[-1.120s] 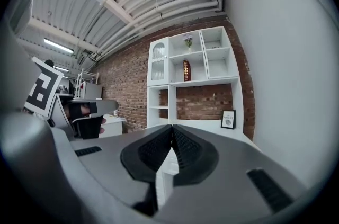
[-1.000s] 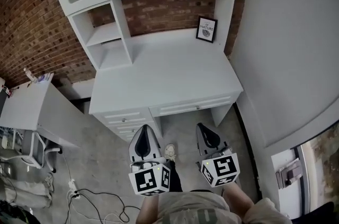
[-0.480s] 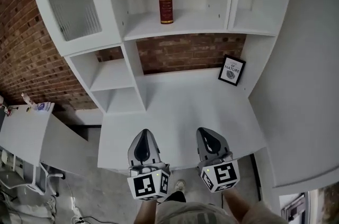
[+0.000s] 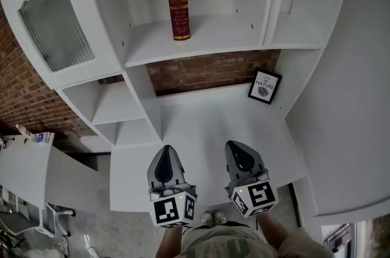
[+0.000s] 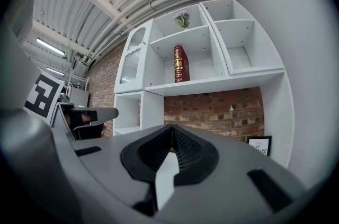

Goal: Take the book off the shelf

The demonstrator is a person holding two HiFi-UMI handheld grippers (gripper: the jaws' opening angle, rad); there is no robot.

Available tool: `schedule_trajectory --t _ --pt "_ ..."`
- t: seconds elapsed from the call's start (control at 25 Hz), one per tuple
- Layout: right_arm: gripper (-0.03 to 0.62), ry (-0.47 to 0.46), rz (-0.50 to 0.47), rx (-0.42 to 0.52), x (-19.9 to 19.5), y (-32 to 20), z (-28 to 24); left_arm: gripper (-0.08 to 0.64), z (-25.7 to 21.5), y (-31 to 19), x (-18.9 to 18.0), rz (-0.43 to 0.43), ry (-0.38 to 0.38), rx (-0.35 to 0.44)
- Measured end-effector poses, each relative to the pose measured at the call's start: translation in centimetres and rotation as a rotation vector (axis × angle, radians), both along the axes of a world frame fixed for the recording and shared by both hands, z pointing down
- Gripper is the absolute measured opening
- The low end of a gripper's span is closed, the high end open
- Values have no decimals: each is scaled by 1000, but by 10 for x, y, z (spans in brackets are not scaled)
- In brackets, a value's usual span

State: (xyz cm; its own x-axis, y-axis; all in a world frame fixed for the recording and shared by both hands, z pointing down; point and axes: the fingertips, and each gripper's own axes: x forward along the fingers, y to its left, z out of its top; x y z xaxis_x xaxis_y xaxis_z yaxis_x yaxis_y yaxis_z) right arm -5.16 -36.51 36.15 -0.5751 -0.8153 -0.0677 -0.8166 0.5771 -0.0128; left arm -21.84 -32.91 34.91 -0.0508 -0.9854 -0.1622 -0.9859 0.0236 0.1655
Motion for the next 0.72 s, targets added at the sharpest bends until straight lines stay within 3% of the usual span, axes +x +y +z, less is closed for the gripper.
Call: schedule_trajectory --t 0.52,0.72 --pt "15 -27 -14 -14 10 -7 2 14 -8 -6 8 -25 -6 23" --pt "15 -48 7 -35 16 -9 5 14 -19 -15 16 17 -9 33"
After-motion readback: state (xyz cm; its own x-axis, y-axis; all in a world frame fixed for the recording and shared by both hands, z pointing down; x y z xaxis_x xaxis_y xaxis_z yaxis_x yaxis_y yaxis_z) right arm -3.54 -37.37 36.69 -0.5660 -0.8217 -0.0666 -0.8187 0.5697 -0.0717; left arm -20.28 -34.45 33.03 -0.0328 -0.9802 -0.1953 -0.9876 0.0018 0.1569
